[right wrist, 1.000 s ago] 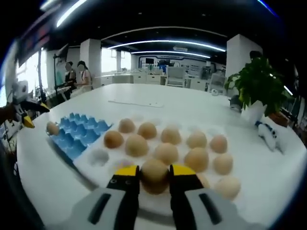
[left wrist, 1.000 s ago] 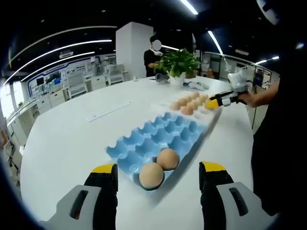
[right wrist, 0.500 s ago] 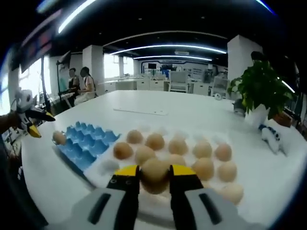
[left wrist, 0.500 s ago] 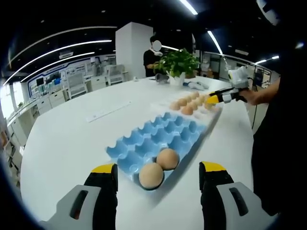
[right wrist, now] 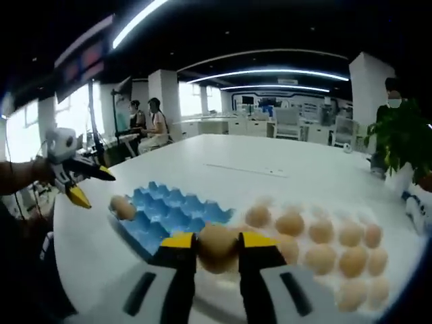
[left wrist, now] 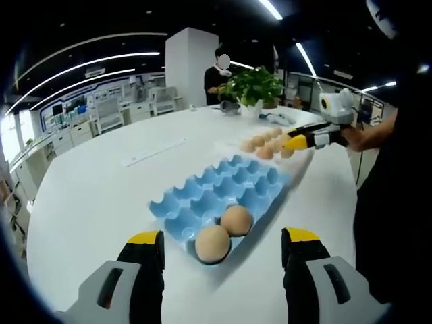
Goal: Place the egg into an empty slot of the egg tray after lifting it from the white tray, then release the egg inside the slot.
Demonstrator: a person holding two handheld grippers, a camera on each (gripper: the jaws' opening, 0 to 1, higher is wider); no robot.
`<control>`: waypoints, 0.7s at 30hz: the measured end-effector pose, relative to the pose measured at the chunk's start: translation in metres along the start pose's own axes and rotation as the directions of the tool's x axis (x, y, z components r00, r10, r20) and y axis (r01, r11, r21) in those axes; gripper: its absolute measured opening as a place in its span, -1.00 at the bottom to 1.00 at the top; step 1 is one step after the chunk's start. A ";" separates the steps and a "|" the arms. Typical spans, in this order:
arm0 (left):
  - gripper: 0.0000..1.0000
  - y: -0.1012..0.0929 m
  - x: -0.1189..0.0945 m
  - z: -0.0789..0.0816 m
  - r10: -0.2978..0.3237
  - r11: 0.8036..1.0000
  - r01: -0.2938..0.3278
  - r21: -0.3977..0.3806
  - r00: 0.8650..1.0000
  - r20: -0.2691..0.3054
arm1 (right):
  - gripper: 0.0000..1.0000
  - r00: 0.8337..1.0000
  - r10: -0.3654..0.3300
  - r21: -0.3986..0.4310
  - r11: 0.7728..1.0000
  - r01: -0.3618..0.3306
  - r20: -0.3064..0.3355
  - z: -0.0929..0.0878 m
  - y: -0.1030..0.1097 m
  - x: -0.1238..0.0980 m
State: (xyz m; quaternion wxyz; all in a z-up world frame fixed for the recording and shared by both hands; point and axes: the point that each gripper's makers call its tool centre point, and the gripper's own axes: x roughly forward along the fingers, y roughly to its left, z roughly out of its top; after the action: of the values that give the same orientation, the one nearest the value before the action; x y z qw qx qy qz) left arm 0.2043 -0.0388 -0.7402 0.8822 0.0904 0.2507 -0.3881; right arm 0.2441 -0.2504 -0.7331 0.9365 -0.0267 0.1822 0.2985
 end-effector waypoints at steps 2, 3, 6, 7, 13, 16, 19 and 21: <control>0.42 0.000 0.000 0.000 0.000 1.000 0.000 0.002 1.000 0.000 | -0.53 0.999 0.038 -0.002 0.999 -0.038 0.006 0.003 0.014 0.009; 0.42 0.000 0.000 0.000 0.001 1.000 -0.001 0.003 1.000 0.000 | -0.53 0.998 0.066 -0.003 0.998 -0.066 0.012 0.005 0.023 0.013; 0.42 0.001 -0.001 0.000 0.001 1.000 -0.001 0.002 1.000 -0.001 | -0.53 0.992 0.121 -0.026 0.992 -0.120 0.020 0.011 0.043 0.025; 0.42 0.001 -0.001 0.000 0.001 1.000 -0.001 0.002 1.000 -0.002 | -0.53 0.990 0.143 -0.028 0.989 -0.142 0.011 0.012 0.050 0.030; 0.41 0.002 -0.002 0.000 0.006 1.000 -0.006 0.000 1.000 0.002 | -0.53 0.974 0.224 -0.073 0.972 -0.223 0.008 0.015 0.078 0.050; 0.41 0.002 -0.002 0.000 0.003 1.000 -0.003 0.001 1.000 0.001 | -0.53 0.970 0.244 -0.079 0.967 -0.243 0.001 0.013 0.085 0.055; 0.42 0.003 -0.002 -0.001 0.011 1.000 -0.010 -0.006 1.000 0.002 | -0.53 0.965 0.263 -0.082 0.962 -0.262 -0.001 0.012 0.091 0.058; 0.41 0.004 -0.002 -0.001 0.008 1.000 -0.008 -0.008 1.000 0.003 | -0.53 0.961 0.277 -0.086 0.957 -0.276 -0.005 0.011 0.096 0.063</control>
State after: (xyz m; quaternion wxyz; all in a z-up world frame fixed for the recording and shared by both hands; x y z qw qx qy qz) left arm 0.2051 -0.0343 -0.7402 0.8846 0.0874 0.2507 -0.3835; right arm 0.2407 -0.1346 -0.7394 0.8842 -0.0402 0.1679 0.4341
